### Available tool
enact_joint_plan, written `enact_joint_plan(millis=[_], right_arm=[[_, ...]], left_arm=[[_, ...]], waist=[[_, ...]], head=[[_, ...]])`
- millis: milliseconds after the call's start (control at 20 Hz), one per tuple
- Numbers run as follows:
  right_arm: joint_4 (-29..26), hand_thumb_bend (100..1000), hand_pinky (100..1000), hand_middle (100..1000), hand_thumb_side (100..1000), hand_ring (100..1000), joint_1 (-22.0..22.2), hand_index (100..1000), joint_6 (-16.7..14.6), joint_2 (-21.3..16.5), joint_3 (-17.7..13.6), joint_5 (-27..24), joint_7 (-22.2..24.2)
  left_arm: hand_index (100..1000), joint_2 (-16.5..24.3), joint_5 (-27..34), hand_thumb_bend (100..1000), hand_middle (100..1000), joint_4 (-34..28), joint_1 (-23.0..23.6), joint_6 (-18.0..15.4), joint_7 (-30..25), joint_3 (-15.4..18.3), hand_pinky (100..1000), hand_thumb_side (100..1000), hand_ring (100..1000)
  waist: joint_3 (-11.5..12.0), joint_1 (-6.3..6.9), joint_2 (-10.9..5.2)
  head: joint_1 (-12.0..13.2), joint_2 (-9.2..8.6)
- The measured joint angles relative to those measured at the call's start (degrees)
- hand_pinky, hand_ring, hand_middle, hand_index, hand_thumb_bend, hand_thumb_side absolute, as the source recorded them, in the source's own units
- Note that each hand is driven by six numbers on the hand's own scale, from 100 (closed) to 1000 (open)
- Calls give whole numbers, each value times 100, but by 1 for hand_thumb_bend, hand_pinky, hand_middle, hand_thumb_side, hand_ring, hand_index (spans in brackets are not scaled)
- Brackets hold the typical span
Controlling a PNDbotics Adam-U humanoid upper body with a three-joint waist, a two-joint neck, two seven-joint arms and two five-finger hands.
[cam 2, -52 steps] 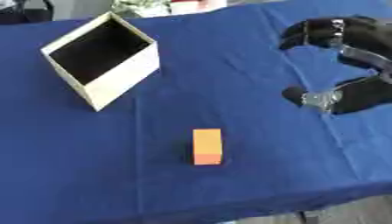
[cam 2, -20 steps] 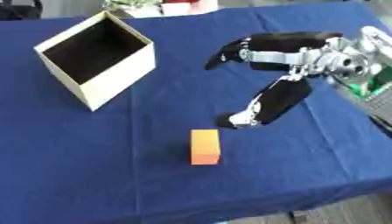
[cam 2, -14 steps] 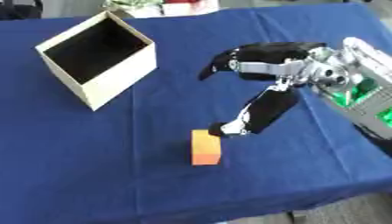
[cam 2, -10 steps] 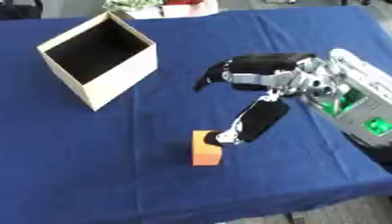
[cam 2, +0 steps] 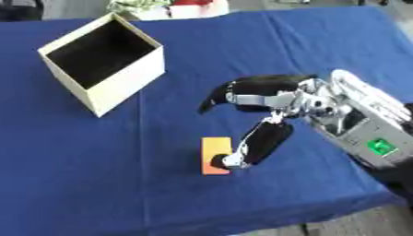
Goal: Pick up objects on the table and place them in the box.
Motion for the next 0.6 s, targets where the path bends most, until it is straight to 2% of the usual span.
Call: enact_joint_plan(millis=[600], right_arm=[[0,430,899,860,514,947,285,923,66,214,77,658,-75]], left_arm=[[819,-108,12,763,709,0,16,13,12,0,700,822,649]], waist=[[6,96,121]], head=[[-86,0]])
